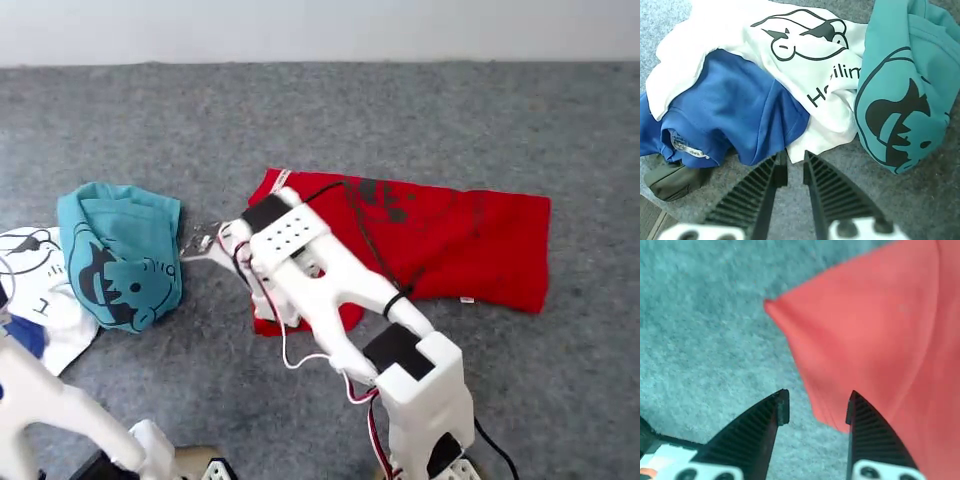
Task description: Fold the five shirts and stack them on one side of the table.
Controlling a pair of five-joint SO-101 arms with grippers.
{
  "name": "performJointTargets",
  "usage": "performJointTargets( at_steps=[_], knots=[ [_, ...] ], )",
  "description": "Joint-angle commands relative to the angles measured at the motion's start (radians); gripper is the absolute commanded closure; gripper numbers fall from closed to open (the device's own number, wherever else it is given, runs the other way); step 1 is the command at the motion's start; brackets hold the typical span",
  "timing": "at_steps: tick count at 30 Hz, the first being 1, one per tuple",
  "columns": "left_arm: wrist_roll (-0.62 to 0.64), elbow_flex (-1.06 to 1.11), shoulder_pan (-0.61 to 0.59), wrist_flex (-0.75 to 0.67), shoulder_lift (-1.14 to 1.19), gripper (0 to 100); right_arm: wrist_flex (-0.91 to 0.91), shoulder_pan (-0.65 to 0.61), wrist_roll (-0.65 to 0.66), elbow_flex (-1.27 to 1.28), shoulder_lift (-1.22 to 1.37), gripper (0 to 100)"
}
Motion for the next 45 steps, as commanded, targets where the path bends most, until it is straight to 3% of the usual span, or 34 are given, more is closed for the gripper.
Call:
performJointTargets(
  at_steps=[1, 12, 18, 22, 34, 45],
  knots=[
    [-0.003, -0.004, -0.006, 0.011, -0.031, 93, -0.076, -0.015, -0.011, 0.034, -0.013, 79.7],
    [-0.003, -0.002, -0.006, 0.009, -0.023, 93, -0.335, -0.012, -0.014, 0.265, -0.002, 80.1],
    [-0.003, -0.002, -0.005, 0.008, -0.021, 93, -0.424, -0.012, -0.014, 0.304, -0.005, 97.5],
    [-0.005, -0.001, -0.002, -0.005, -0.021, 93, -0.427, 0.001, -0.014, 0.302, -0.013, 98.2],
    [-0.005, 0.059, 0.0, -0.034, -0.021, 93, -0.326, 0.15, -0.037, 0.107, -0.147, 98.6],
    [-0.003, 0.059, 0.0, -0.068, -0.021, 93, -0.354, 0.28, 0.028, -0.184, 0.036, 98.0]
  ],
)
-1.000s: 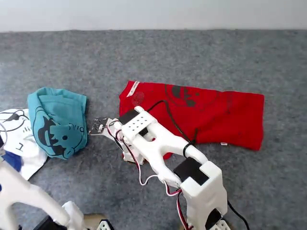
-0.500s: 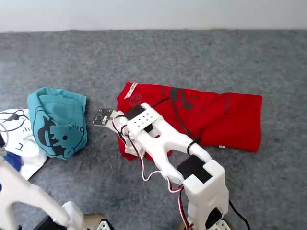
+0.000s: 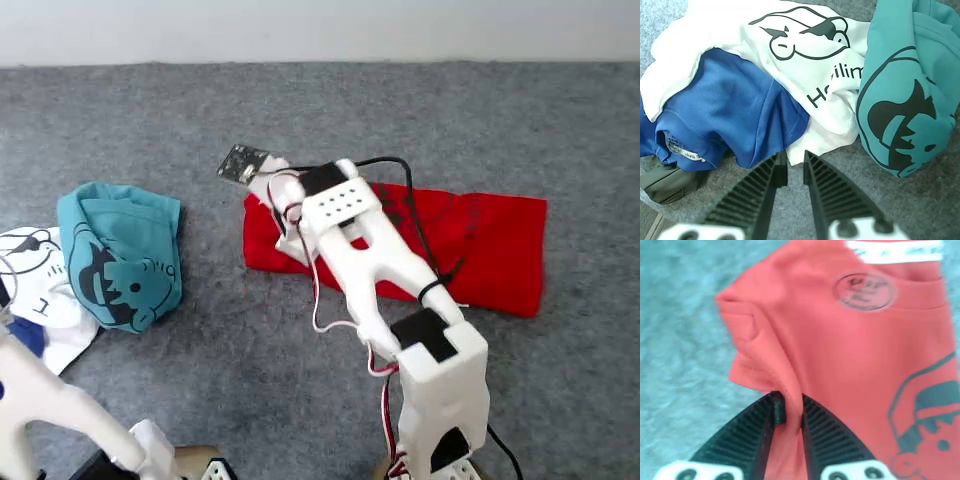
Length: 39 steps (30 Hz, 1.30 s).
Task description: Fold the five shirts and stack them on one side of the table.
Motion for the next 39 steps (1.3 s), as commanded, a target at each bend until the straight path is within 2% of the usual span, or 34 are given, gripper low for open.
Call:
performJointTargets(
  at_steps=[1, 4, 7, 9, 14, 20, 24, 31, 35, 39],
  knots=[
    [-0.003, -0.005, 0.0, -0.015, -0.021, 93, -0.019, 0.054, 0.025, -0.147, 0.042, 98.0],
    [-0.003, -0.005, 0.0, -0.015, -0.021, 93, -0.008, 0.084, 0.025, -0.242, 0.134, 94.4],
    [-0.003, -0.005, 0.002, -0.015, -0.021, 93, 0.028, 0.105, 0.021, -0.336, 0.226, 81.8],
    [-0.003, -0.005, 0.002, -0.015, -0.021, 93, 0.065, 0.117, 0.02, -0.405, 0.282, 77.6],
    [-0.003, 0.007, 0.002, -0.015, -0.021, 93, 0.231, 0.163, 0.0, -0.667, 0.361, 83.5],
    [-0.003, 0.031, 0.002, -0.015, -0.023, 93, 0.498, 0.119, -0.018, -0.921, 0.39, 90.3],
    [-0.003, 0.03, 0.002, -0.017, -0.023, 93, 0.507, 0.087, -0.023, -0.891, 0.363, 99.1],
    [-0.003, 0.028, 0.002, -0.017, -0.029, 93, 0.504, 0.045, -0.068, -0.577, 0.245, 99.1],
    [-0.003, 0.028, 0.0, -0.015, -0.029, 93, 0.483, 0.134, -0.068, -0.483, 0.263, 99.1],
    [-0.003, 0.028, 0.0, -0.015, -0.029, 93, 0.378, 0.262, -0.066, -0.482, 0.389, 99.1]
  ],
)
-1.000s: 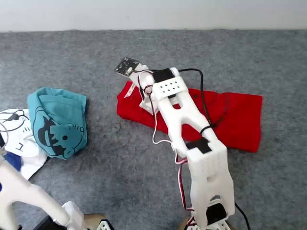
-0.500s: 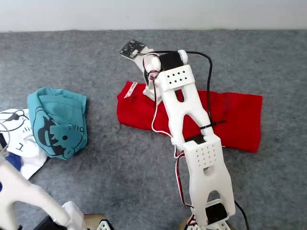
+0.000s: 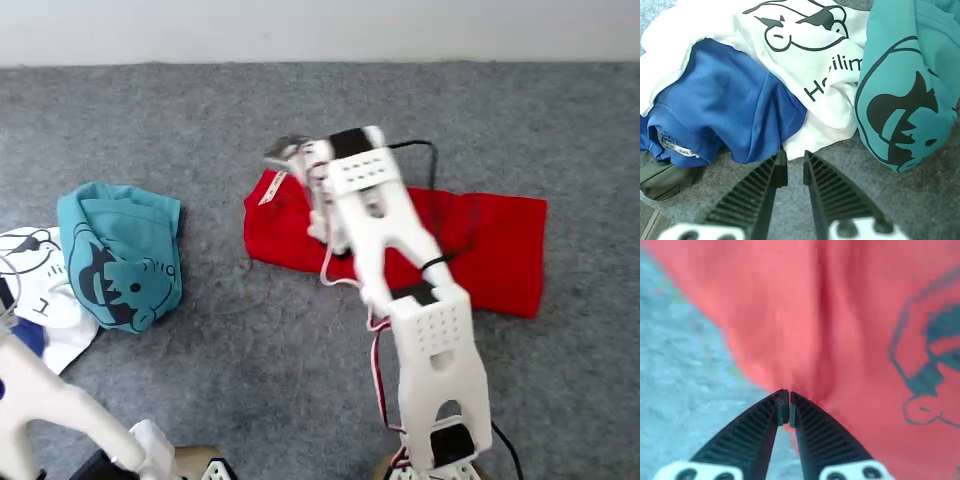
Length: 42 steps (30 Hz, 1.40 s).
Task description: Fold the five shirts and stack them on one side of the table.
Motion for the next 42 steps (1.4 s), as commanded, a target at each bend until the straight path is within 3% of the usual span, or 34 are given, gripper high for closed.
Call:
performJointTargets(
  at_steps=[1, 9, 17, 25, 31, 39, 42],
  knots=[
    [-0.003, -0.007, -0.002, -0.012, -0.029, 93, -0.071, 0.101, -0.006, 0.0, 0.059, 99.1],
    [-0.003, -0.007, -0.002, -0.012, -0.029, 93, 0.065, 0.05, -0.014, -0.15, 0.047, 99.1],
    [-0.003, -0.007, 0.0, -0.012, -0.029, 93, 0.065, 0.03, -0.087, -0.183, -0.122, 99.1],
    [-0.003, -0.007, 0.0, -0.012, -0.023, 93, -0.147, -0.151, -0.086, -0.181, -0.013, 99.1],
    [-0.005, -0.005, 0.0, -0.028, -0.023, 93, -0.282, -0.176, -0.055, -0.19, 0.211, 99.1],
    [-0.005, -0.005, 0.0, -0.028, -0.028, 93, 0.044, -0.177, -0.031, -0.551, 0.209, 99.0],
    [-0.005, -0.005, 0.0, -0.026, -0.029, 93, 0.074, -0.14, -0.077, -0.626, 0.179, 99.0]
  ],
)
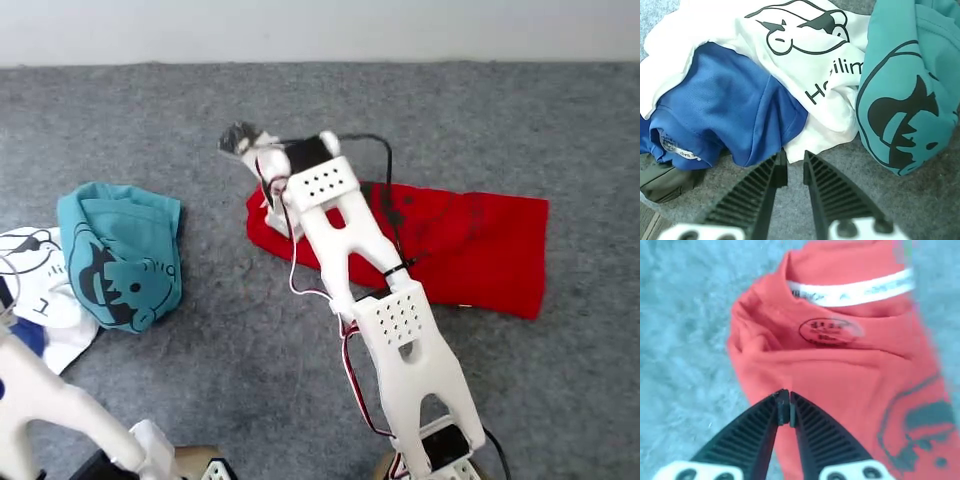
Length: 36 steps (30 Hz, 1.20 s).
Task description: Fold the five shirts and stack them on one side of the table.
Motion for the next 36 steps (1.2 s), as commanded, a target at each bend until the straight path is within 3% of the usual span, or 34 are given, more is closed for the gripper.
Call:
performJointTargets(
  at_steps=[1, 17, 20, 25, 36],
  knots=[
    [-0.005, -0.005, 0.0, -0.014, -0.029, 93, 0.051, 0.059, -0.071, -0.104, -0.088, 99.0],
    [-0.003, 0.033, 0.028, -0.015, -0.021, 93, 0.044, 0.461, -0.247, 0.634, -0.636, 98.9],
    [-0.003, 0.045, 0.072, -0.015, -0.021, 93, 0.044, 0.579, -0.293, 0.66, -0.645, 94.4],
    [0.014, 0.054, 0.13, -0.029, -0.02, 93, 0.028, 0.694, -0.35, 0.666, -0.591, 74.0],
    [0.048, 0.151, 0.141, -0.029, -0.02, 93, -0.119, 0.814, -0.353, 0.661, -0.375, 73.4]
  ],
)
